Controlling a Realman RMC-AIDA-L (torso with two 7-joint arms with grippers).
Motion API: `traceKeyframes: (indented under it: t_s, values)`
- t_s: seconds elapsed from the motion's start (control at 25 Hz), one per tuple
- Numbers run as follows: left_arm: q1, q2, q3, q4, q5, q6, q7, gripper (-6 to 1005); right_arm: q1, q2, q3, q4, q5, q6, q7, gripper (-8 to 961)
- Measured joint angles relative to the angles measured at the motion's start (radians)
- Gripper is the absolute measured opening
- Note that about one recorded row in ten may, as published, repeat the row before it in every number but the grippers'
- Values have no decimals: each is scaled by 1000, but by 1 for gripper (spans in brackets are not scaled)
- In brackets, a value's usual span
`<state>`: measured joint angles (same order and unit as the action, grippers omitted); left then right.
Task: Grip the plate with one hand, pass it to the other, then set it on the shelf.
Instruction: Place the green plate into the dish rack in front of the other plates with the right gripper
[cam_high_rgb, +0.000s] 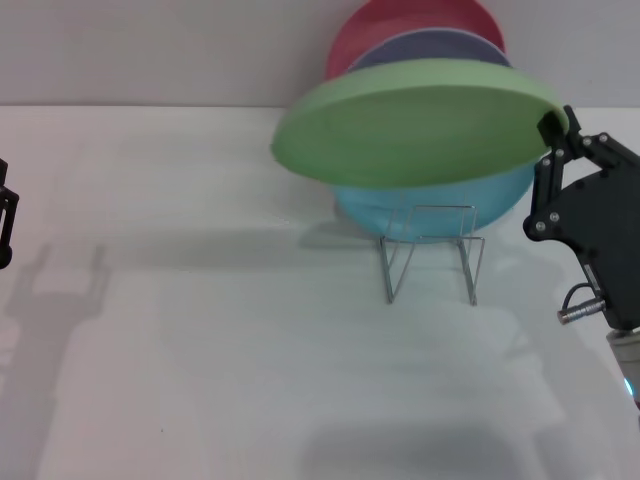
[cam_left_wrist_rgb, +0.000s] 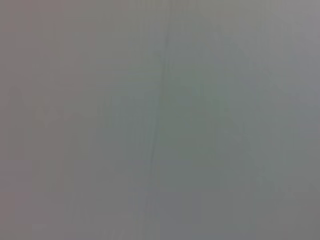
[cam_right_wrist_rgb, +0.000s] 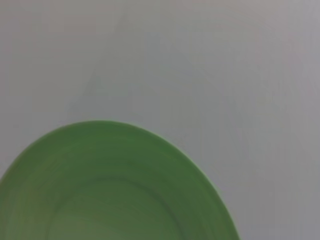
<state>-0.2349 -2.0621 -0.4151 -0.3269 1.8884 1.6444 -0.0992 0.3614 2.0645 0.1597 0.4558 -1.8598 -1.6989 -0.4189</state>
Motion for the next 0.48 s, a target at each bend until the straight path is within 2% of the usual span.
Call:
traceKeyframes:
  t_s: [0.48]
  values:
    - [-2,1,-5,2,0,-10,4,665,-35,1,-1,14,3,68,9,49]
